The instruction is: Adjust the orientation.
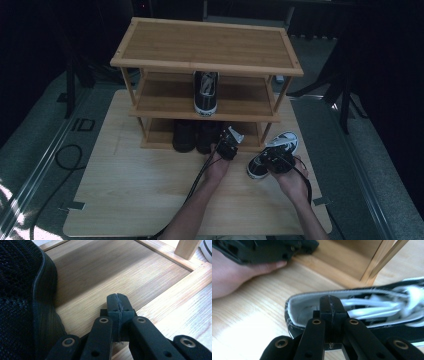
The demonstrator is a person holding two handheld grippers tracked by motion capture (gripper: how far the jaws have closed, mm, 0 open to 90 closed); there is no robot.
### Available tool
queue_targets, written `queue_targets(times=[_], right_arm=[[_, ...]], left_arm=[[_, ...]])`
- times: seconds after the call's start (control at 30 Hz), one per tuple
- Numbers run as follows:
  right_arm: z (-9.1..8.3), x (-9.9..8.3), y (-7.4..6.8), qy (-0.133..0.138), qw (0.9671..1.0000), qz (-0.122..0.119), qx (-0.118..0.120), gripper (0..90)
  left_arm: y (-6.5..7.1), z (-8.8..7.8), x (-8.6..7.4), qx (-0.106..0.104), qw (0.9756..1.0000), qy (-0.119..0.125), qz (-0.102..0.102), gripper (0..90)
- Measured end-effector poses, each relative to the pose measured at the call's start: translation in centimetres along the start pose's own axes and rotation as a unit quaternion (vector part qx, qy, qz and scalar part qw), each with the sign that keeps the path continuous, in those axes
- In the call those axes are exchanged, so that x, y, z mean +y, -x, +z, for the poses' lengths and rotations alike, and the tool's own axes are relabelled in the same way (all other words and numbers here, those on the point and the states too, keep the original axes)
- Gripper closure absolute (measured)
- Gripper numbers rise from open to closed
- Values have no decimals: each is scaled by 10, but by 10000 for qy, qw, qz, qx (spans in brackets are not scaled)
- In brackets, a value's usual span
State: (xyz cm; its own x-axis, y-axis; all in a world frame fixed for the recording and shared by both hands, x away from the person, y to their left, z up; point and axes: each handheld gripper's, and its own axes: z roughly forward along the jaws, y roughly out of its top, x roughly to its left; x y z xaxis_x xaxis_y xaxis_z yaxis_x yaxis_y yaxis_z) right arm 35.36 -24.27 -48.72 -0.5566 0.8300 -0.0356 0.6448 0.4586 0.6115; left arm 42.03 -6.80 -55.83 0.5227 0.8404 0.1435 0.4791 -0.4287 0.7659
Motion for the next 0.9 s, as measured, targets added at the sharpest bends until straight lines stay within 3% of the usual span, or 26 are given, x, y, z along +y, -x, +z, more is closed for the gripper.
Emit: queue_targets(times=[0.17,0.37,0.67,0.83,0.9], right_arm=[[4,-1,4,-22,9997,174,148,900],[15,2,5,-209,9994,202,205,900],[8,-3,4,-170,9988,188,407,900],[4,-2,0,-149,9989,72,436,900],[2,-1,-1,-117,9984,29,558,900]], left_arm=[[0,0,0,-4,10000,2,-4,900],[0,0,0,-2,10000,6,-15,900],[1,0,-1,-52,10000,16,-60,900],[1,0,-1,-51,10000,15,-58,900],[1,0,-1,-56,10000,16,-56,900]])
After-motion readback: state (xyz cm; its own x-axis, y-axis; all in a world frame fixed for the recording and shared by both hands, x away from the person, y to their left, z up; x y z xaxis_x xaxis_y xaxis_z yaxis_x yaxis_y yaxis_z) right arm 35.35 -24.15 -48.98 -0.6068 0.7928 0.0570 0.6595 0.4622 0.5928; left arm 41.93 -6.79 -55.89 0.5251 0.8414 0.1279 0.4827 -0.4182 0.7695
